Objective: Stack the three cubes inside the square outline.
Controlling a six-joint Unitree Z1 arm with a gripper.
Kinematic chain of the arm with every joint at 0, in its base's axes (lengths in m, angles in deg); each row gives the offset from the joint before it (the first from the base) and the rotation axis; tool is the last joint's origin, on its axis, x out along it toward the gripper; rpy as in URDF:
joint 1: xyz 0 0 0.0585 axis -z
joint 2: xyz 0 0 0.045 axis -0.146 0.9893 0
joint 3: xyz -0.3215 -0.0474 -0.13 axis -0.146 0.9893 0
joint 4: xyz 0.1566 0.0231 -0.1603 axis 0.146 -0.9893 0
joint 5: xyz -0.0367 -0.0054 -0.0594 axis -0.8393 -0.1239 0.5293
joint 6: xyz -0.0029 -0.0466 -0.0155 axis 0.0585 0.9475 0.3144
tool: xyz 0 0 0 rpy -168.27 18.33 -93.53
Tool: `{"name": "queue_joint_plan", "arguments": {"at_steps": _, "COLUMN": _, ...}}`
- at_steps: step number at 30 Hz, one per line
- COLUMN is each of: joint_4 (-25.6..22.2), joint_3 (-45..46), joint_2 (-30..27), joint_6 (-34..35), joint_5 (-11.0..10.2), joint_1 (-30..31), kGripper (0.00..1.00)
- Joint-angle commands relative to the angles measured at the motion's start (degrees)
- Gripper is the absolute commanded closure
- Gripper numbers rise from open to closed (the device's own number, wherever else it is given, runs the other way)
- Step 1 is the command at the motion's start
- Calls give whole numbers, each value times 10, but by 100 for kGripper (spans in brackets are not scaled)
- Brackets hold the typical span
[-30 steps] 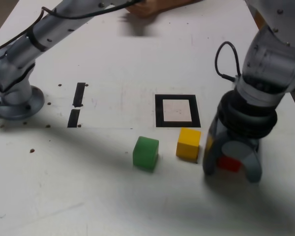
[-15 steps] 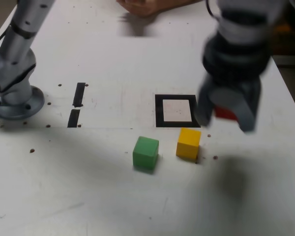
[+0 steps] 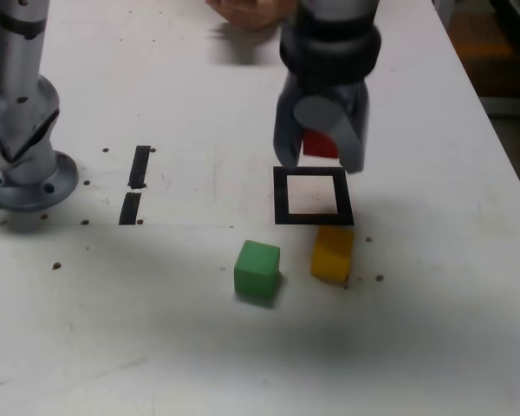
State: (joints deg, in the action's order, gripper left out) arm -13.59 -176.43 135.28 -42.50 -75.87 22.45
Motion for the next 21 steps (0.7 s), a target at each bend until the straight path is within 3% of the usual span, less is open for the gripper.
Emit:
{"name": "queue_joint_plan", "arguments": {"at_steps": 1, "joint_4": 23, "joint_3": 21, "joint_2": -6, "joint_6": -4, "joint_5": 8, "joint_1": -7, "kGripper": 97}}
{"name": "queue_joint_plan", "arguments": {"at_steps": 12, "joint_4": 146, "joint_3": 134, "joint_2": -3, "joint_6": -25, "joint_5": 46, "joint_1": -44, "kGripper": 97}}
{"name": "queue_joint_plan", "arguments": {"at_steps": 21, "joint_4": 175, "joint_3": 159, "joint_2": 2, "joint_6": -38, "joint_5": 52, "joint_1": -60, "kGripper": 94}}
